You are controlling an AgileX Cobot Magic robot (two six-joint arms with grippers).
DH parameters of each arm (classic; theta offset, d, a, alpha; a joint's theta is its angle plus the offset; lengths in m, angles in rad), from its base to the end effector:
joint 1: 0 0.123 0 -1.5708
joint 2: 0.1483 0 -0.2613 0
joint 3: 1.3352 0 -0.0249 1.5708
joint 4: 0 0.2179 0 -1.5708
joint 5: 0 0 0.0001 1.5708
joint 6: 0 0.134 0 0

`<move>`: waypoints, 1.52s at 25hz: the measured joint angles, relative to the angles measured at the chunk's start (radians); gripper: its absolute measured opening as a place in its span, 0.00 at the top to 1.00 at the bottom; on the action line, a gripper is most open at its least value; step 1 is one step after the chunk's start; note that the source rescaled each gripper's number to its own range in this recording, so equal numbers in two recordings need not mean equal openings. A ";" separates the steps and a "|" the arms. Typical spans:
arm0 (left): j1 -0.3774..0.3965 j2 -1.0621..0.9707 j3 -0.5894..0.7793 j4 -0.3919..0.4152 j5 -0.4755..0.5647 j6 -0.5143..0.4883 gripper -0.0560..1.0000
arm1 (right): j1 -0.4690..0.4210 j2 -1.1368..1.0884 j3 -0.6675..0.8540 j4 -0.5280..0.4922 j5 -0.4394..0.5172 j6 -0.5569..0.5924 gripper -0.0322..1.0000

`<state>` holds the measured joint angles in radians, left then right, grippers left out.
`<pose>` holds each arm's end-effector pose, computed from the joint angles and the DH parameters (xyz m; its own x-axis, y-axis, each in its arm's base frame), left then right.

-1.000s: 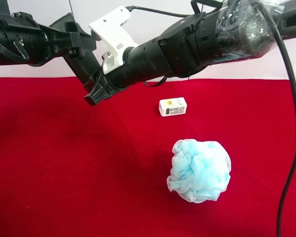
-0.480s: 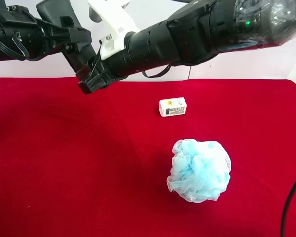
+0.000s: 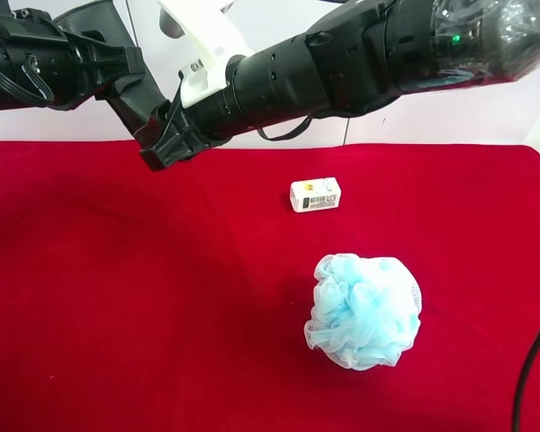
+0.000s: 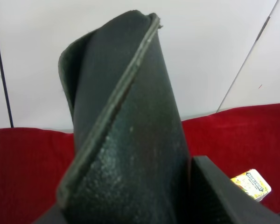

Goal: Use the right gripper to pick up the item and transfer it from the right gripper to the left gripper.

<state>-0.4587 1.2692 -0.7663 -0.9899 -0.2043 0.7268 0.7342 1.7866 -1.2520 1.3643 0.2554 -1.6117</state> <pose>0.2750 -0.1106 0.2767 -0.3315 -0.1119 -0.9368 0.2150 0.9579 -0.1904 0.2852 0.3021 0.2330 -0.1413 -0.4556 -0.8789 -0.8738 0.4747 -0.1056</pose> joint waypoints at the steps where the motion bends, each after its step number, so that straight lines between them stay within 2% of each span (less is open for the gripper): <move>1: 0.000 0.000 0.000 0.000 0.000 0.000 0.71 | 0.000 0.000 0.000 0.000 0.000 0.000 0.97; 10: 0.000 0.000 0.000 0.000 0.000 0.000 0.71 | 0.000 0.000 0.000 0.000 0.000 0.000 0.96; 11: 0.000 0.000 0.000 0.000 -0.001 0.000 0.71 | 0.000 0.000 0.000 0.000 0.000 0.000 0.89; 12: 0.000 0.000 0.000 0.003 -0.004 0.005 0.75 | 0.000 0.000 0.000 0.000 0.000 0.000 0.75; 14: 0.001 0.001 0.000 0.004 -0.011 0.010 0.90 | 0.000 -0.005 0.000 0.000 -0.001 0.000 0.42; 15: 0.001 0.001 0.000 0.004 -0.011 0.011 0.91 | 0.000 -0.006 0.000 0.000 -0.003 0.000 0.26; 16: 0.001 0.001 0.000 0.004 -0.011 0.012 0.91 | 0.000 -0.006 0.000 0.000 -0.004 0.000 0.15; 18: 0.001 0.001 0.000 0.006 -0.011 0.012 0.91 | 0.000 -0.006 0.000 0.000 -0.006 0.000 0.06; 21: 0.001 0.001 0.000 0.007 -0.012 0.012 0.91 | 0.000 -0.006 0.000 0.000 -0.007 0.000 0.01; 26: 0.001 0.001 0.000 0.007 -0.013 0.012 0.92 | 0.000 -0.006 0.000 0.000 -0.007 0.008 0.00; 32: 0.001 0.001 0.000 0.007 -0.013 0.012 0.92 | 0.000 -0.006 0.000 -0.002 -0.007 0.071 0.00; 38: 0.001 0.001 0.000 0.007 -0.013 0.012 0.92 | 0.000 -0.012 0.000 -0.089 -0.006 0.169 0.00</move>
<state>-0.4574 1.2705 -0.7663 -0.9824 -0.2175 0.7388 0.7342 1.7746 -1.2520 1.2751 0.2489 -1.4423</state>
